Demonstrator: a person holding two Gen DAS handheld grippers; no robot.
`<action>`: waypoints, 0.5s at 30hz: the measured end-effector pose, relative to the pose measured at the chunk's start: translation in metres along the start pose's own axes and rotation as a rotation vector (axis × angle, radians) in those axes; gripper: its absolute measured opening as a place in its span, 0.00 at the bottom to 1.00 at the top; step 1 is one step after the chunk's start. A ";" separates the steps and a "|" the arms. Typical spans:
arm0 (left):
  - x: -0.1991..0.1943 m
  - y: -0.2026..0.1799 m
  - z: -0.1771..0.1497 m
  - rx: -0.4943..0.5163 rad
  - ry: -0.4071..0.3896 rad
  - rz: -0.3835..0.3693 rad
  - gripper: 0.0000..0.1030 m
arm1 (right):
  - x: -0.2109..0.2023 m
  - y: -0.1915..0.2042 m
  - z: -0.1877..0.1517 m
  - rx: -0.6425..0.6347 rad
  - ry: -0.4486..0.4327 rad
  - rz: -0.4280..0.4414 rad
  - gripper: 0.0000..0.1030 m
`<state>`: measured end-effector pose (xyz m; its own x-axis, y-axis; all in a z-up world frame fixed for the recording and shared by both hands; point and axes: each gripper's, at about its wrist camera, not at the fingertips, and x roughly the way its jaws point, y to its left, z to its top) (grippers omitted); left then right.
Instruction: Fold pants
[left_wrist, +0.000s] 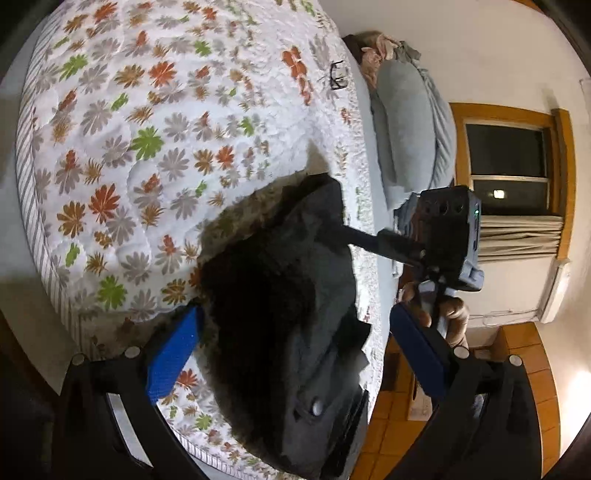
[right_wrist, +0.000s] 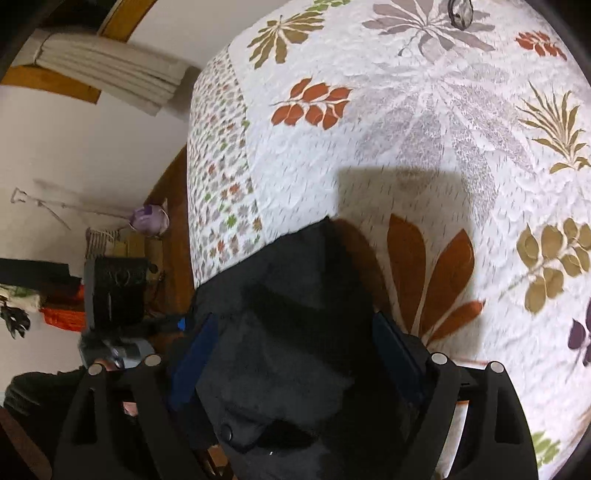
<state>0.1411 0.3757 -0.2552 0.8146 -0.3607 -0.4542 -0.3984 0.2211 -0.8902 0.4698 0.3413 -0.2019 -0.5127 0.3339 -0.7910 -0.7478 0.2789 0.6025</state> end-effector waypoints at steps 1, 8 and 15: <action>0.001 0.000 -0.001 -0.007 -0.007 0.001 0.97 | 0.000 -0.002 -0.001 0.002 0.000 0.005 0.84; 0.012 -0.001 -0.001 -0.020 0.021 -0.085 0.93 | 0.005 -0.013 0.002 0.006 0.023 0.029 0.84; 0.008 0.017 0.002 -0.007 0.041 -0.061 0.57 | 0.013 -0.007 0.008 -0.011 0.046 0.073 0.89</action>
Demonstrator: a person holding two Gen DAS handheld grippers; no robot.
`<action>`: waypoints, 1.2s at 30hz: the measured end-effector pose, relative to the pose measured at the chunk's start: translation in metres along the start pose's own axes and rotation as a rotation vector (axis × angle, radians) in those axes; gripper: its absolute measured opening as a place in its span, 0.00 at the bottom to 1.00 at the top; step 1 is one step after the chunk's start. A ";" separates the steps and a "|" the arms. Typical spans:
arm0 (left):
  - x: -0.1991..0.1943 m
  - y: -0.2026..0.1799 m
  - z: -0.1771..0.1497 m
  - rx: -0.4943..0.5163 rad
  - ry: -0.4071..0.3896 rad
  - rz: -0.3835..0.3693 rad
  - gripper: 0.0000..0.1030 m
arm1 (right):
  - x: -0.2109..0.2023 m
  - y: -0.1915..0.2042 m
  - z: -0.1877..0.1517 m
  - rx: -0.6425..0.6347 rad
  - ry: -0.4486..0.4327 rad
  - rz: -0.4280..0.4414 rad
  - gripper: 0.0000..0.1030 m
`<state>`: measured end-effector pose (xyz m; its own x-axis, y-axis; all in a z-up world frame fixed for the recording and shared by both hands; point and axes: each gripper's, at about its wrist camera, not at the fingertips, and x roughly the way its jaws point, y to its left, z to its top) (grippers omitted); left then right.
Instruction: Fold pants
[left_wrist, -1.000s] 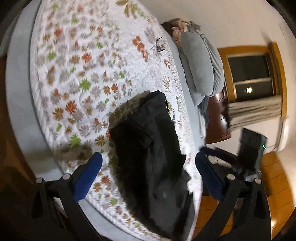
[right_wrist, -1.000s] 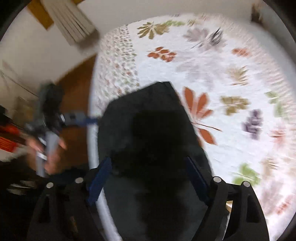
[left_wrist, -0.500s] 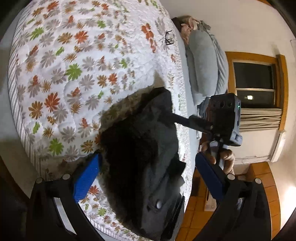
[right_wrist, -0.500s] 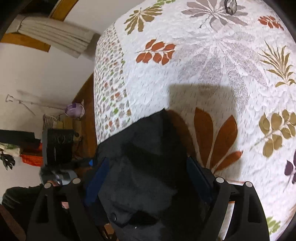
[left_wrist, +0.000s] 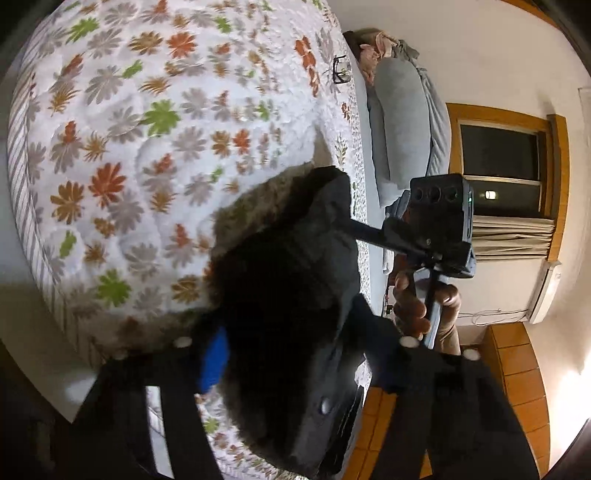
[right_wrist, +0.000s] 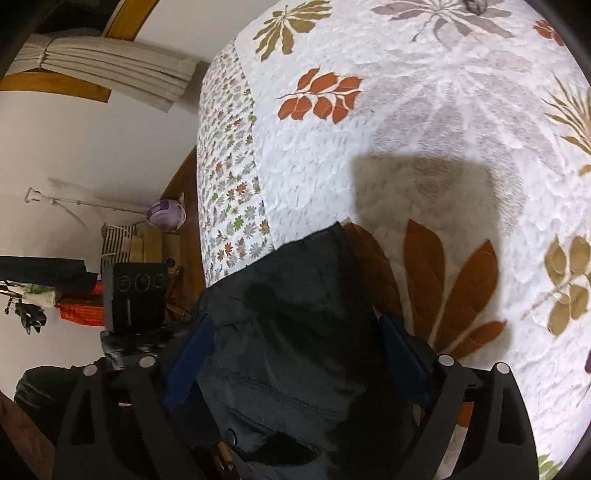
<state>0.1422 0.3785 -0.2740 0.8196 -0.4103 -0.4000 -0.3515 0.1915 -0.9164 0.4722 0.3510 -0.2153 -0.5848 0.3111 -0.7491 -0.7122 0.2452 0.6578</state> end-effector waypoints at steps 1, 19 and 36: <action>-0.001 0.002 -0.001 -0.001 0.002 -0.003 0.59 | 0.002 0.000 0.002 0.000 0.002 0.002 0.89; -0.017 0.003 -0.014 0.011 -0.037 -0.018 0.30 | 0.000 0.015 0.011 -0.057 0.022 -0.017 0.34; -0.035 -0.144 -0.069 0.367 -0.057 -0.023 0.27 | -0.128 0.099 -0.064 -0.113 -0.135 -0.227 0.31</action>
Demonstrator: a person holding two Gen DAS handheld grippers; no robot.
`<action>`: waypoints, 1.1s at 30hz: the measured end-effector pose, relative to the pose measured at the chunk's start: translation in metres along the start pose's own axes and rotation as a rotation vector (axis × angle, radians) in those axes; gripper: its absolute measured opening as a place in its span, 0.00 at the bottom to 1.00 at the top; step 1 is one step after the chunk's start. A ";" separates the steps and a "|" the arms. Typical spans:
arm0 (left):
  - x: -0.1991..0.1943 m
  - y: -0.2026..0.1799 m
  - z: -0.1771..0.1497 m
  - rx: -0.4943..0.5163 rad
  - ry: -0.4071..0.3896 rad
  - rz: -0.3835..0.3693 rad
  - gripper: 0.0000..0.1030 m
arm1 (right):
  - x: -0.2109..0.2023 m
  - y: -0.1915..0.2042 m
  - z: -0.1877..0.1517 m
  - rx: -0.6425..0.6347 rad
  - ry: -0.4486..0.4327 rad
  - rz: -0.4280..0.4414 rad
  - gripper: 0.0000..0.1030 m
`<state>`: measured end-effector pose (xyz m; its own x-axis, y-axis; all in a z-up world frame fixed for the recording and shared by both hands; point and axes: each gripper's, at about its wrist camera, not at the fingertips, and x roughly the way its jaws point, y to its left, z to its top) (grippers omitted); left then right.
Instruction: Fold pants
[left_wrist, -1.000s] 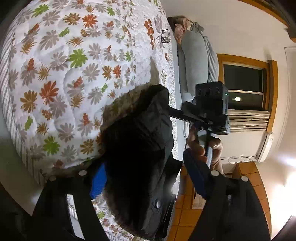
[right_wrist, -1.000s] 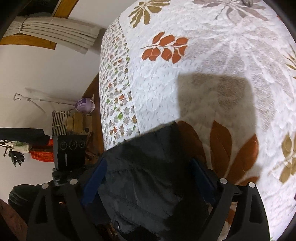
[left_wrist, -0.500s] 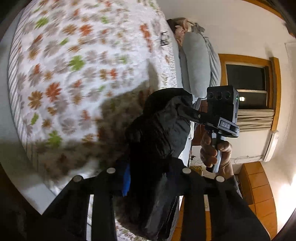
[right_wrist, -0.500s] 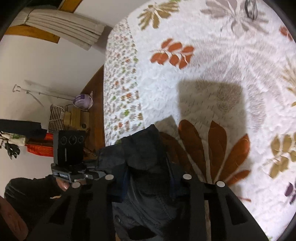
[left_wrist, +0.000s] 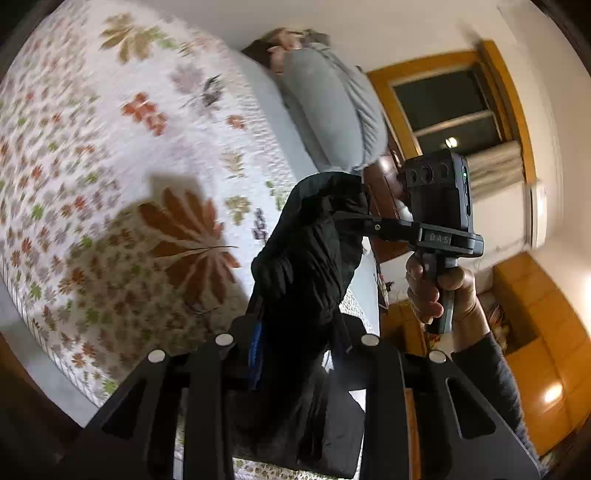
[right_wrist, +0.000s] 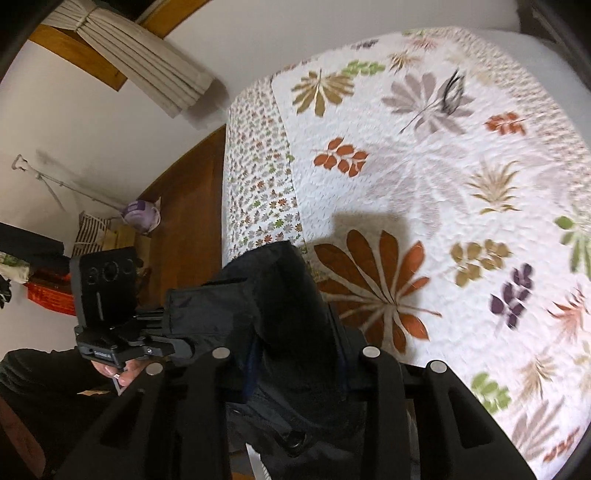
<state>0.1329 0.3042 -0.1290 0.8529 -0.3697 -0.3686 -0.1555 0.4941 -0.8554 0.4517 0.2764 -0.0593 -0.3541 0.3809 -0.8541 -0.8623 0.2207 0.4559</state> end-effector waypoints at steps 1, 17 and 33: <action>0.000 -0.009 -0.001 0.020 -0.001 0.000 0.27 | -0.011 0.004 -0.006 0.000 -0.015 -0.011 0.31; 0.010 -0.135 -0.048 0.302 0.028 -0.008 0.27 | -0.128 0.032 -0.109 0.039 -0.227 -0.092 0.31; 0.049 -0.235 -0.122 0.571 0.123 0.004 0.27 | -0.199 0.024 -0.235 0.045 -0.390 -0.130 0.31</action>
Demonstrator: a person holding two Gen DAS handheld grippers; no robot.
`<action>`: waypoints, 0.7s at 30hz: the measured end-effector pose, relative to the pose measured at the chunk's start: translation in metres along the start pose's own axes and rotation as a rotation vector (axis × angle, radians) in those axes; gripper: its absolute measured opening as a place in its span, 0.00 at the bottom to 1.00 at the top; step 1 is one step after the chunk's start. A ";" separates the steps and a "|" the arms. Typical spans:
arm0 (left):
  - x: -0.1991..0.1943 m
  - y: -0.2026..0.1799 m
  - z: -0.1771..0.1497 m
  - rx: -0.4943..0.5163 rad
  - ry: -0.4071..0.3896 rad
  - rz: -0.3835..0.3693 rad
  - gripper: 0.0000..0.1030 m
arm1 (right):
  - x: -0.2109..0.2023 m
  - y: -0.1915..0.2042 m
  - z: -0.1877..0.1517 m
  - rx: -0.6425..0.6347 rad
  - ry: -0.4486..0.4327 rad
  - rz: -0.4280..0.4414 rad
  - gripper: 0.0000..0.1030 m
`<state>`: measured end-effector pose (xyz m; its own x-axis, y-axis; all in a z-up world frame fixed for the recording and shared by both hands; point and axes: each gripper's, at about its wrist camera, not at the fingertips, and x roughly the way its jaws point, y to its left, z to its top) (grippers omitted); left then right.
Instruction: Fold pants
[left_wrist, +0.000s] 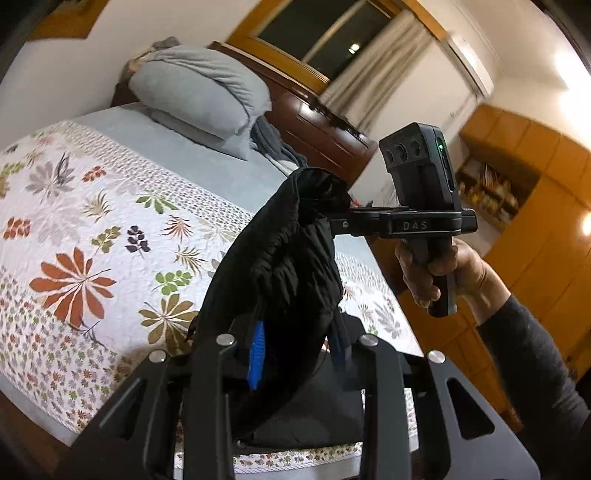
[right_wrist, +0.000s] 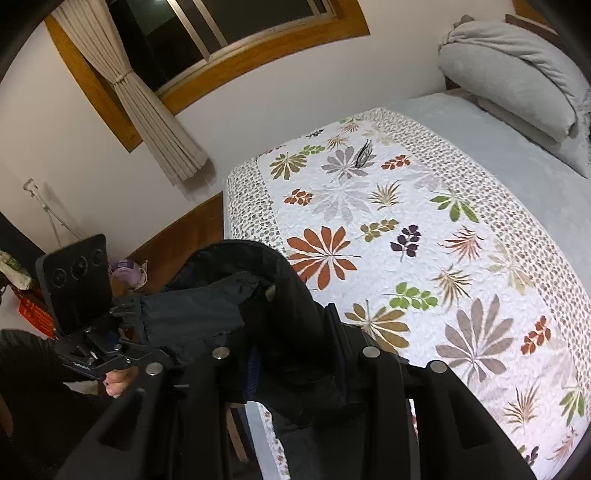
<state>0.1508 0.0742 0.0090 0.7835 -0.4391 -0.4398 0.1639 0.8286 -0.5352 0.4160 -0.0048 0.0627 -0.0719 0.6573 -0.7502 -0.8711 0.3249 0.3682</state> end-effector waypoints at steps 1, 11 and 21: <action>0.004 -0.007 -0.002 0.018 0.008 0.003 0.27 | -0.006 -0.004 -0.009 0.004 -0.013 -0.001 0.31; 0.067 -0.085 -0.039 0.226 0.110 0.040 0.26 | -0.048 -0.042 -0.097 0.029 -0.104 -0.017 0.31; 0.126 -0.142 -0.098 0.422 0.235 0.084 0.26 | -0.067 -0.071 -0.186 0.001 -0.192 -0.048 0.31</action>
<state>0.1675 -0.1334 -0.0414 0.6562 -0.3909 -0.6455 0.3728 0.9116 -0.1730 0.3916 -0.1986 -0.0153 0.0639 0.7588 -0.6482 -0.8708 0.3597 0.3352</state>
